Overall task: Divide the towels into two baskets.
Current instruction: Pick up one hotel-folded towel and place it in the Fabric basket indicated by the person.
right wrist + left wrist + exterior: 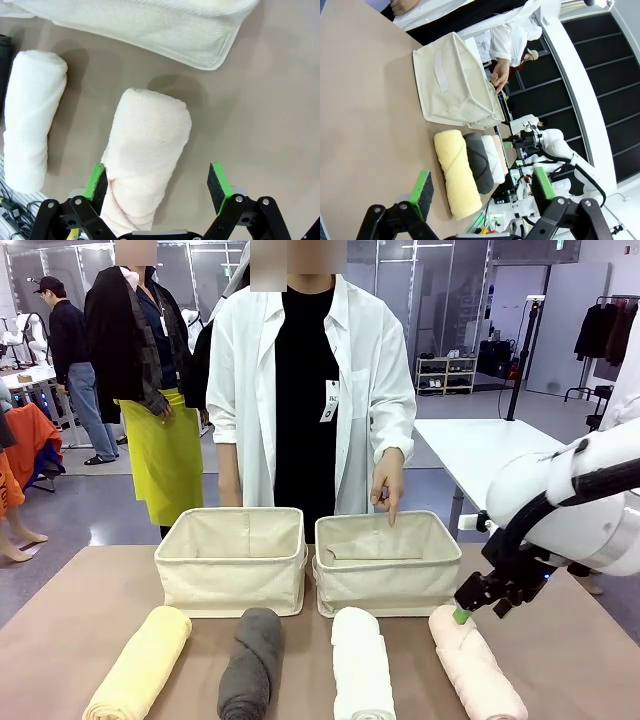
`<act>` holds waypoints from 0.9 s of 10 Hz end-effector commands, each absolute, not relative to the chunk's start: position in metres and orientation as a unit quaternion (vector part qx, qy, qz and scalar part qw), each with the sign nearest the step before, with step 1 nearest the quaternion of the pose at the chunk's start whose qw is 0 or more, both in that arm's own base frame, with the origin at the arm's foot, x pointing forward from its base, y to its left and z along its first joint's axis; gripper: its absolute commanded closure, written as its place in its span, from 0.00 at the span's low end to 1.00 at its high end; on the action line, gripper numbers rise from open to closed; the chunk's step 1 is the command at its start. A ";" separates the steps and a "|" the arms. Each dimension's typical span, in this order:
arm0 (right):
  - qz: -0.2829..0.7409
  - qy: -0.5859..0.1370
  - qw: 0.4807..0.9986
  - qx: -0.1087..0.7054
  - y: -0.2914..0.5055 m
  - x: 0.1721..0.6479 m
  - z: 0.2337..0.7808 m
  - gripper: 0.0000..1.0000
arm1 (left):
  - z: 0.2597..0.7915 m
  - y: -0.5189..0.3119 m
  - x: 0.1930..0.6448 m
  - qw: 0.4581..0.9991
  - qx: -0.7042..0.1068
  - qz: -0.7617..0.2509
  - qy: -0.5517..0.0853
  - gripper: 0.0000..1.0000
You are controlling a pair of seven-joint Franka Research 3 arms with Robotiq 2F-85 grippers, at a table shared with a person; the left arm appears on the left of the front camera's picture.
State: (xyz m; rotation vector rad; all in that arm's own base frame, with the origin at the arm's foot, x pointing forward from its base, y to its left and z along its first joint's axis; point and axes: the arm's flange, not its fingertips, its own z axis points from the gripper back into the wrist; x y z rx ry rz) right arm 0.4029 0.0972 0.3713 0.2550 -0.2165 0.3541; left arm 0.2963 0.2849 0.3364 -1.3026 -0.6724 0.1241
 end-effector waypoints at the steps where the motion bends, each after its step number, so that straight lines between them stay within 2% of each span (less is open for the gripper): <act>1: 0.132 -0.094 0.982 0.096 0.095 0.307 0.336 0.00 | 0.338 0.286 0.293 0.738 -0.597 0.052 -0.311 0.00; 3: 0.118 -0.088 0.987 0.064 0.107 0.305 0.322 0.00 | 0.338 0.286 0.293 0.738 -0.597 0.052 -0.311 0.00; 9: 0.122 -0.053 0.989 0.057 0.115 0.307 0.292 0.00 | 0.338 0.286 0.293 0.738 -0.597 0.052 -0.311 0.00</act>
